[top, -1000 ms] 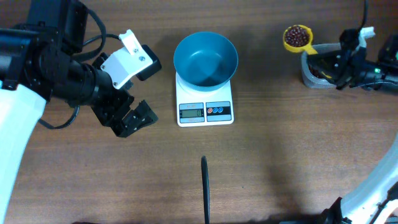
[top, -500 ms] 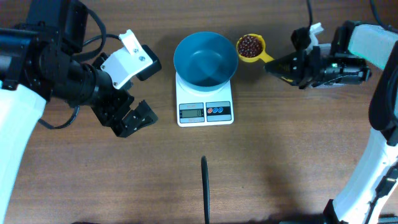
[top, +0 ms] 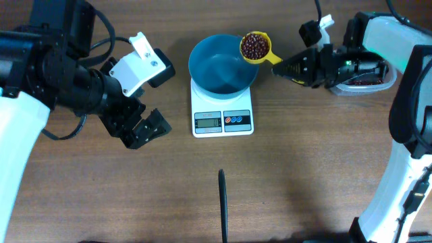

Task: Scoop item into bowl and weigh 50g on scale
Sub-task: 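Lift the filled scoop with the right gripper over the teal bowl, then tilt the scoop with the right gripper to pour beans into bowl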

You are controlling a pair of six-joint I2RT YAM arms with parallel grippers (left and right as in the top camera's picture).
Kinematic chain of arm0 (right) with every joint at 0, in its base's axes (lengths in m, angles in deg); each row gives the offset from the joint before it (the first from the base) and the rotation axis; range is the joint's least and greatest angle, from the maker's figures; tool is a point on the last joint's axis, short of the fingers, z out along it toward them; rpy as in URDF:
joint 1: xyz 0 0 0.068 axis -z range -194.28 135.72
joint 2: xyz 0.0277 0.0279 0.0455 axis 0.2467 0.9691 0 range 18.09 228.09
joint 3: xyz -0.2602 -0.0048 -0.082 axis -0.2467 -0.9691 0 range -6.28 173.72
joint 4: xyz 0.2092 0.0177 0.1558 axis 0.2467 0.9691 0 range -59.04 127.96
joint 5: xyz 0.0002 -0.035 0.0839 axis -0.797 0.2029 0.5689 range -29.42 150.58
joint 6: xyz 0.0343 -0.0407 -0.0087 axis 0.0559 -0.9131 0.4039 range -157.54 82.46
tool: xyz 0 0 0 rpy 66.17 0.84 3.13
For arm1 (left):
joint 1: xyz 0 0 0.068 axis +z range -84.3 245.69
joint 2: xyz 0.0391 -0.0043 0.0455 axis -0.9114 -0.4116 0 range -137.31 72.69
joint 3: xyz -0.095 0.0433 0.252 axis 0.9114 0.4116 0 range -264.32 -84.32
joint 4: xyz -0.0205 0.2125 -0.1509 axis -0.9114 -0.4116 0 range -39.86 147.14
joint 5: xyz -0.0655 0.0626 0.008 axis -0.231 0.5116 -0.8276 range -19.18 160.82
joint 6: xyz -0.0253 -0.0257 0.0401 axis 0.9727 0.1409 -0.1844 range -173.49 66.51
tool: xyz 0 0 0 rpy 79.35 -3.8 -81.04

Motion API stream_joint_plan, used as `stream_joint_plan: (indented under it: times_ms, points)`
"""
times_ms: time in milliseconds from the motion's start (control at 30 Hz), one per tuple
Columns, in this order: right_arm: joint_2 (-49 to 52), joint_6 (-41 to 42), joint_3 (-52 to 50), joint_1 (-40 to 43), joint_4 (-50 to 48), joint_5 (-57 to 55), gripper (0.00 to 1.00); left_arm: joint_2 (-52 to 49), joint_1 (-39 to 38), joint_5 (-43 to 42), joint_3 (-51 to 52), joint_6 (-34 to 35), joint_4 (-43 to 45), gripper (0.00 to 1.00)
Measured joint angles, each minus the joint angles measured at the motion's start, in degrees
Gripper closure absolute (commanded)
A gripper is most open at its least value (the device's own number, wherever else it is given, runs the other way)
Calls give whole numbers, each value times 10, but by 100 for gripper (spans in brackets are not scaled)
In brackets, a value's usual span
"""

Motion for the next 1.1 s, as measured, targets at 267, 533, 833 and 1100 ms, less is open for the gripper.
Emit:
stream_joint_plan:
  times_ms: [267, 533, 833, 1100]
  points:
    - [0, 0, 10, -12, -50, -1, 96, 0, 0, 0, 0, 0, 0, 1]
    - [0, 123, 12, -33, -159, -3, 96, 0, 0, 0, 0, 0, 0, 1]
    - [0, 264, 12, -33, -279, -50, 96, 0, 0, 0, 0, 0, 0, 1]
    - [0, 283, 12, -33, -327, -134, 96, 0, 0, 0, 0, 0, 0, 1]
